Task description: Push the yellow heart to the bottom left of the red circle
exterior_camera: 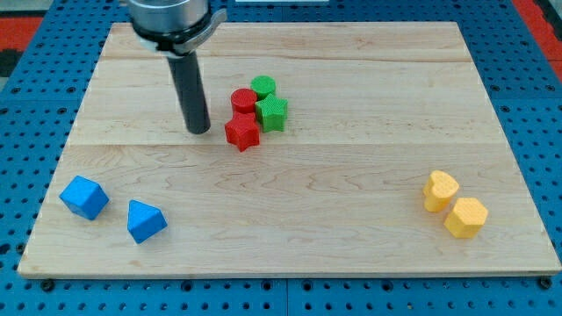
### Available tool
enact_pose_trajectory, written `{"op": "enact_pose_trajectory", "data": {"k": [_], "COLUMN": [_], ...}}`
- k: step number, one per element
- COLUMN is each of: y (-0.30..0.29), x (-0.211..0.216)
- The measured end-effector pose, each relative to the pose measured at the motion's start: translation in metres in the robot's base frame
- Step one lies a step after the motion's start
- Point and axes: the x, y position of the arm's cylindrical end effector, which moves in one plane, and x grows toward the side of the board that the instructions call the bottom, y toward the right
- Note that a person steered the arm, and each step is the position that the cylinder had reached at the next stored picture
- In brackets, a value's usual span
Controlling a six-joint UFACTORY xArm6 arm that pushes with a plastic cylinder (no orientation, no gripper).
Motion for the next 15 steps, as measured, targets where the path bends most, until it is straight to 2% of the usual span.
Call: {"op": "enact_pose_trajectory", "data": {"k": [1, 2, 4, 5, 8, 9, 10, 12, 13, 14, 15], "y": [-0.002, 0.050, 0.075, 0.117, 0.320, 0.365, 0.357, 0.252, 0.269, 0.308, 0.260], "x": [0.046, 0.058, 0.026, 0.039, 0.041, 0.065, 0.102, 0.072, 0.072, 0.093, 0.110]}}
